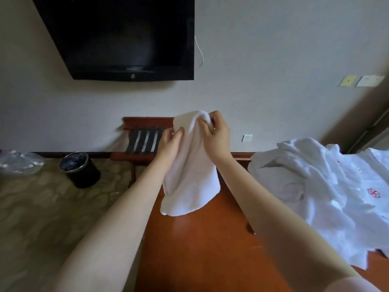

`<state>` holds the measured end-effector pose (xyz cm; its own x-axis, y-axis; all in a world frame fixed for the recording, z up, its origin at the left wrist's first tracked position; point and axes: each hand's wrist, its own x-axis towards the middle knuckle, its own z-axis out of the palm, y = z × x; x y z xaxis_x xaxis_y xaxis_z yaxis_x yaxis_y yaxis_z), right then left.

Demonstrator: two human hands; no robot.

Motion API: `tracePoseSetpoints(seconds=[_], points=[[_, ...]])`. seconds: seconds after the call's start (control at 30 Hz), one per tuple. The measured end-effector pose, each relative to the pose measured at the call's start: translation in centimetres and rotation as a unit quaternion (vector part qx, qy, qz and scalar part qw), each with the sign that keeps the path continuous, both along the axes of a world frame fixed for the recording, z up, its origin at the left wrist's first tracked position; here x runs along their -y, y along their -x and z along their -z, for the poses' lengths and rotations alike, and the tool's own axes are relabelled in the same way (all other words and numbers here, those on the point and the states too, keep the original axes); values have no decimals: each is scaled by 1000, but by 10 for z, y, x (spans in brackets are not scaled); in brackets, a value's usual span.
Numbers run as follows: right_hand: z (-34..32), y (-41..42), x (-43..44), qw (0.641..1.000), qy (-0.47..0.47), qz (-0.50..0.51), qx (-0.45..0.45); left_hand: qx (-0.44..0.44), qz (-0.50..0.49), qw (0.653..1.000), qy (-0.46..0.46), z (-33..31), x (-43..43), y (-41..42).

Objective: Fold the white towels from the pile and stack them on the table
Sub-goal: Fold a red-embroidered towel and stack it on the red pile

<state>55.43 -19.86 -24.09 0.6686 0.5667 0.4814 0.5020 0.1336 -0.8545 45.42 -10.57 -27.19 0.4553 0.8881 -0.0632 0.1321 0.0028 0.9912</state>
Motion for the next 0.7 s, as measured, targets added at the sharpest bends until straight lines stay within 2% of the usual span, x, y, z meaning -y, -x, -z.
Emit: tracePoseSetpoints(seconds=[0.1, 0.23, 0.37, 0.47, 0.53, 0.6, 0.7], points=[[49, 16, 1, 997, 71, 11, -20, -66, 11, 997, 28, 41, -5, 20], [102, 28, 8, 976, 214, 31, 27, -163, 70, 984, 32, 101, -10, 41], [155, 49, 31, 914, 405, 16, 31, -244, 136, 958, 56, 153, -13, 72], [187, 64, 44, 848, 523, -71, 53, -293, 180, 934, 99, 180, -6, 97], [194, 71, 48, 806, 583, -97, 44, -301, 221, 917, 139, 191, -1, 109], [198, 74, 52, 789, 595, -150, 27, -288, 241, 911, 173, 194, 1, 114], [189, 69, 50, 776, 600, -190, -26, -239, 214, 925, 203, 190, -2, 110]])
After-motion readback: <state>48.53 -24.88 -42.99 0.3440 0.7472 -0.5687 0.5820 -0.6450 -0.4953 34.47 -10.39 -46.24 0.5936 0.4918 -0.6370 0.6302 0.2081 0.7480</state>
